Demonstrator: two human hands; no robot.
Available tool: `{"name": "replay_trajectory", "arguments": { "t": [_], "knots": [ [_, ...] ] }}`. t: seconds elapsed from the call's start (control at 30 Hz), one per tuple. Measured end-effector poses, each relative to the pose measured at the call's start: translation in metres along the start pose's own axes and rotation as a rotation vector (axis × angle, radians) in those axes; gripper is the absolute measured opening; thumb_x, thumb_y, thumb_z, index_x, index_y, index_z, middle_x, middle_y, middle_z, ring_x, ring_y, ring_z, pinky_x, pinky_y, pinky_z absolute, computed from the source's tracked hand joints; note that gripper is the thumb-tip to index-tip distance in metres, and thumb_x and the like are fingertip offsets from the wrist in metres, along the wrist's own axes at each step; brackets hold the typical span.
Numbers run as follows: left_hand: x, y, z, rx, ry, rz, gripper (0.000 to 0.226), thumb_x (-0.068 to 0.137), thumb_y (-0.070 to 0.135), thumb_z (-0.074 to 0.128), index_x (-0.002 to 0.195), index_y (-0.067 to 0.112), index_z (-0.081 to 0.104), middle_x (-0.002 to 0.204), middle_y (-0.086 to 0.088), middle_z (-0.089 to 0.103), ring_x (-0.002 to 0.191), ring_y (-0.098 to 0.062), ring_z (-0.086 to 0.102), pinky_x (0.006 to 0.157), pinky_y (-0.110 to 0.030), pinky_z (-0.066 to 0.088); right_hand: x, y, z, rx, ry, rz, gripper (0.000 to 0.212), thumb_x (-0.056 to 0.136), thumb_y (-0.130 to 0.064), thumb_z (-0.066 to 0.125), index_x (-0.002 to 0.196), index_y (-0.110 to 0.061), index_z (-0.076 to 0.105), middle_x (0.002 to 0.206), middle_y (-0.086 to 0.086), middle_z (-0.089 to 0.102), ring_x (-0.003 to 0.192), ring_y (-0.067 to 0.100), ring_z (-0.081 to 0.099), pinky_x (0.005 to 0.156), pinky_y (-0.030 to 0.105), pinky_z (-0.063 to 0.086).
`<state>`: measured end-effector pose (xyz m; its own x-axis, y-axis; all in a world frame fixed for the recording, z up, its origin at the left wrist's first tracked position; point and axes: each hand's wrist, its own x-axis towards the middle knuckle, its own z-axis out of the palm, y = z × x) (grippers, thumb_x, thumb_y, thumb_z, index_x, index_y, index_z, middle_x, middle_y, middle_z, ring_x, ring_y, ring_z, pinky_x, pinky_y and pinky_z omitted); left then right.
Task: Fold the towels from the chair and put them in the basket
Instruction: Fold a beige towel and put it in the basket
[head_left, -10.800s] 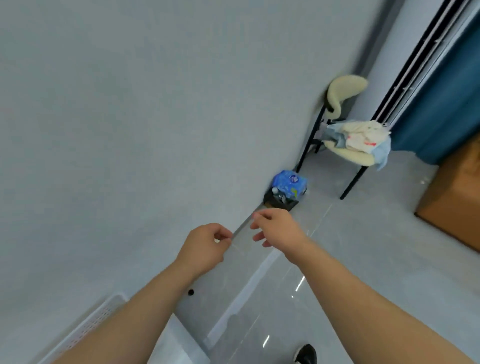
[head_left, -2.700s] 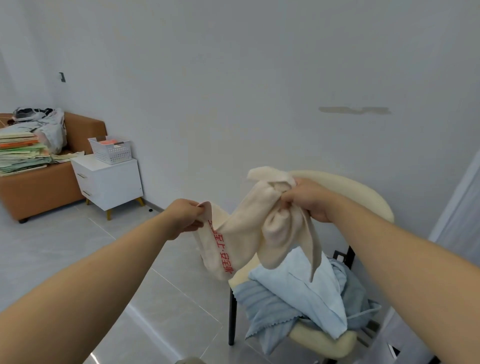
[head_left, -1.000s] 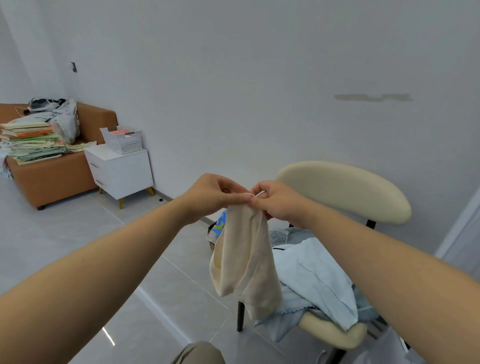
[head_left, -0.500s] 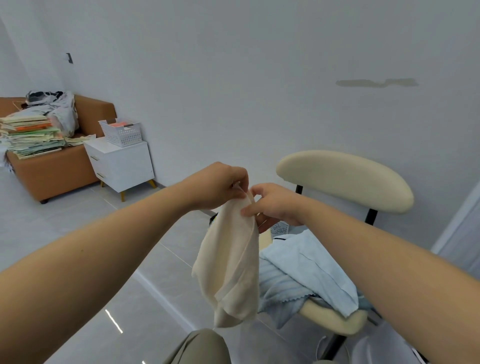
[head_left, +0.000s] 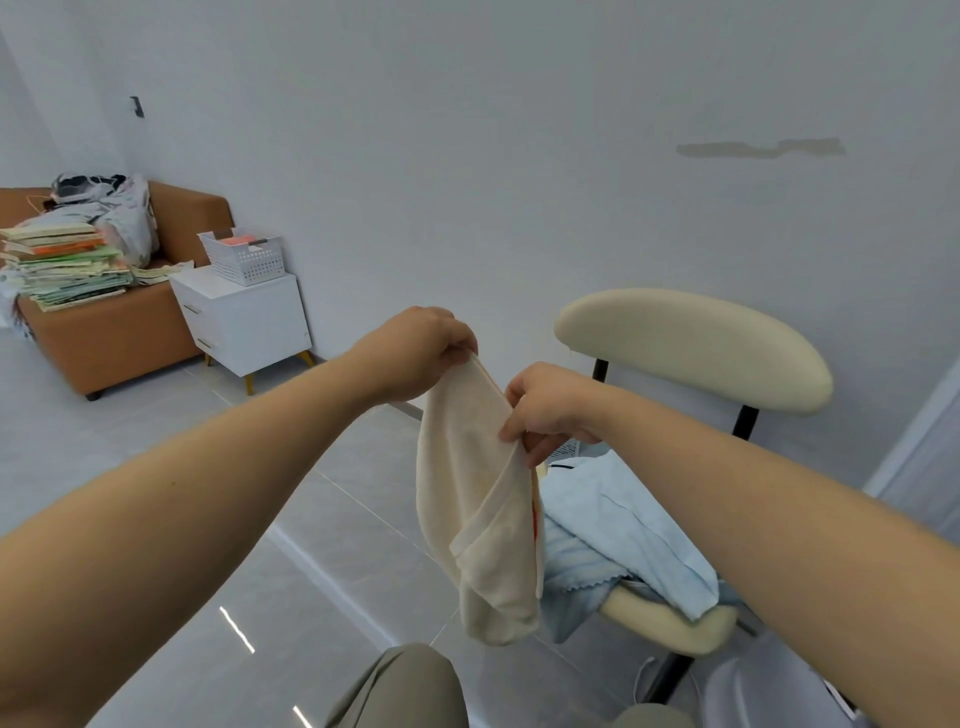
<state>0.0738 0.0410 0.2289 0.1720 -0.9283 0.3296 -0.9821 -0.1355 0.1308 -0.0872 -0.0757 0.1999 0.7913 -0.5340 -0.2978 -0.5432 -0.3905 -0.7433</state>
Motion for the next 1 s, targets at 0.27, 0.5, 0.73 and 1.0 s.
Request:
{"name": "replay_trajectory", "arguments": {
  "t": [0.27, 0.5, 0.73, 1.0],
  "knots": [
    [0.003, 0.015, 0.002, -0.527, 0.085, -0.310, 0.017, 0.102, 0.020, 0.044, 0.107, 0.023, 0.060, 0.099, 0.013, 0.060, 0.090, -0.002, 0.054, 0.070, -0.020, 0.040, 0.000, 0.009, -0.004, 0.126, -0.050, 0.036, 0.017, 0.090, -0.010, 0.074, 0.102, 0.000, 0.067, 0.097, 0.018, 0.073, 0.083, 0.034, 0.075, 0.068, 0.037, 0.063],
    [0.002, 0.018, 0.000, -0.394, -0.035, -0.172, 0.026, 0.080, 0.050, 0.076, 0.102, 0.040, 0.068, 0.083, 0.014, 0.054, 0.084, -0.006, 0.055, 0.070, -0.022, 0.042, 0.004, 0.017, -0.007, 0.027, 0.037, -0.006, 0.012, 0.089, -0.014, 0.074, 0.092, -0.003, 0.072, 0.087, 0.015, 0.072, 0.067, 0.029, 0.073, 0.066, 0.034, 0.063],
    [0.003, 0.024, 0.010, -0.011, -0.131, -0.053, 0.018, 0.087, 0.036, 0.070, 0.105, 0.035, 0.076, 0.099, 0.015, 0.069, 0.098, -0.013, 0.062, 0.078, -0.029, 0.048, 0.007, 0.016, -0.006, -0.086, 0.078, -0.061, 0.012, 0.087, -0.011, 0.074, 0.095, -0.003, 0.073, 0.097, 0.014, 0.069, 0.074, 0.031, 0.074, 0.064, 0.035, 0.063],
    [0.002, 0.020, 0.002, -0.477, -0.040, -0.280, 0.034, 0.092, 0.014, 0.051, 0.091, 0.038, 0.075, 0.103, 0.017, 0.070, 0.104, -0.008, 0.061, 0.081, -0.023, 0.044, 0.007, 0.021, -0.009, -0.131, 0.062, -0.042, 0.015, 0.086, -0.008, 0.074, 0.100, -0.005, 0.074, 0.099, 0.014, 0.073, 0.080, 0.032, 0.075, 0.069, 0.040, 0.064]
  ]
}}
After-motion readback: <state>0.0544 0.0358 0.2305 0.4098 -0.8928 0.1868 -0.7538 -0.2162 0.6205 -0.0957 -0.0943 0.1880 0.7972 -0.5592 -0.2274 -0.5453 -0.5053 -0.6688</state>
